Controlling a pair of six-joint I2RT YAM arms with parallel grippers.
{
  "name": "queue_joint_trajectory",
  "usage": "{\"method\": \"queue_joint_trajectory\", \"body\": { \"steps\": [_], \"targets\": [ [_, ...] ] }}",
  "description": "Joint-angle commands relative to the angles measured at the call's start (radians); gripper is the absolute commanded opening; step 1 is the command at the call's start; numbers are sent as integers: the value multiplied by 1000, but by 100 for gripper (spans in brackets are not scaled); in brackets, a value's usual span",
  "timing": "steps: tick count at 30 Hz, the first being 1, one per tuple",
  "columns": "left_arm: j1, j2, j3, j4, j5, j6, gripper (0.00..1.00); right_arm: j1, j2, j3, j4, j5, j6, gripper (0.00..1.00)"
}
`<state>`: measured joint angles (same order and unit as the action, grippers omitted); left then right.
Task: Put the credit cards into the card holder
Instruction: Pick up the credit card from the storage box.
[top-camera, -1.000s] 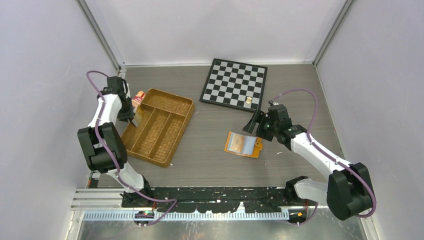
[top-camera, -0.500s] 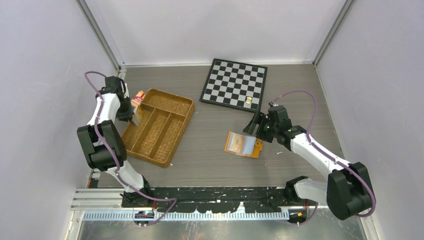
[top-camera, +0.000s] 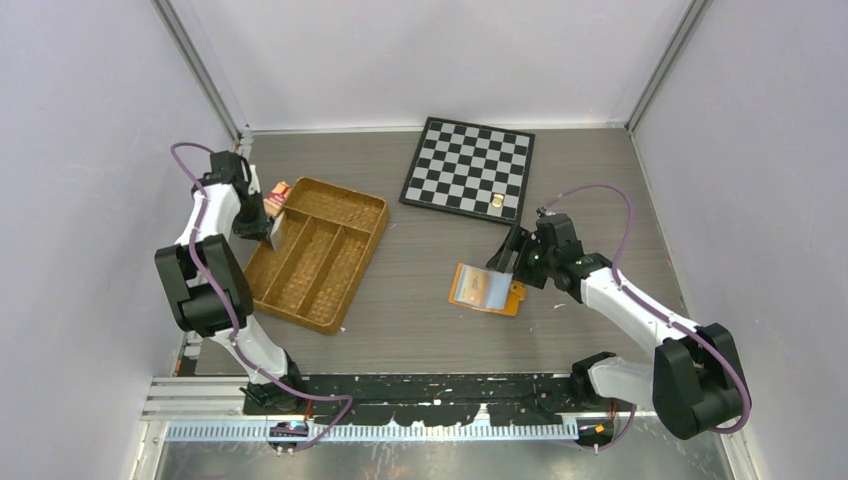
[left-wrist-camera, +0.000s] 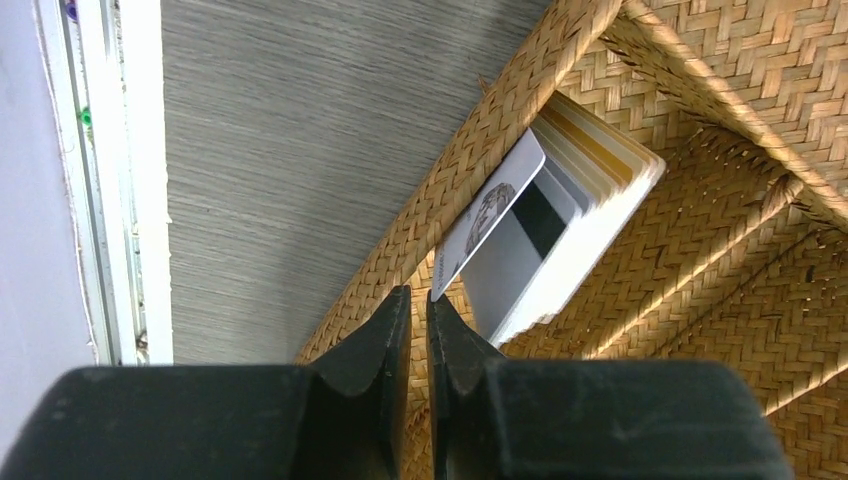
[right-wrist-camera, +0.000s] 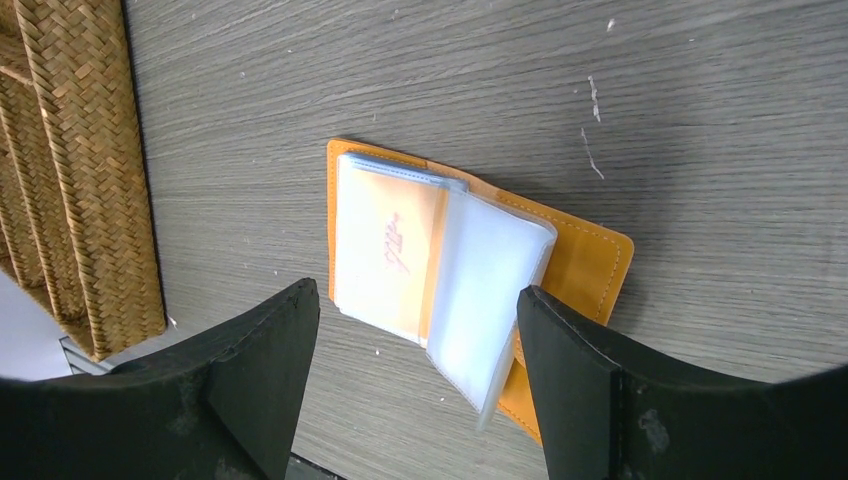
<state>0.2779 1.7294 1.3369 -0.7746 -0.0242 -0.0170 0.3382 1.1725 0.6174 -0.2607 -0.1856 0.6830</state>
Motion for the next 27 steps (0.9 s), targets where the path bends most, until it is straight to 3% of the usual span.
{"method": "queue_joint_trajectory", "body": {
  "steps": [1, 16, 27],
  "targets": [
    [12, -1, 36, 27, 51, 12, 12, -5, 5, -4, 44, -22, 1, 77],
    [14, 29, 43, 69, 183, 25, 9, -5, 16, -14, 50, -50, 0, 77],
    [14, 83, 85, 95, 203, 22, 13, -8, 16, -18, 53, -59, 2, 76]
  ]
}}
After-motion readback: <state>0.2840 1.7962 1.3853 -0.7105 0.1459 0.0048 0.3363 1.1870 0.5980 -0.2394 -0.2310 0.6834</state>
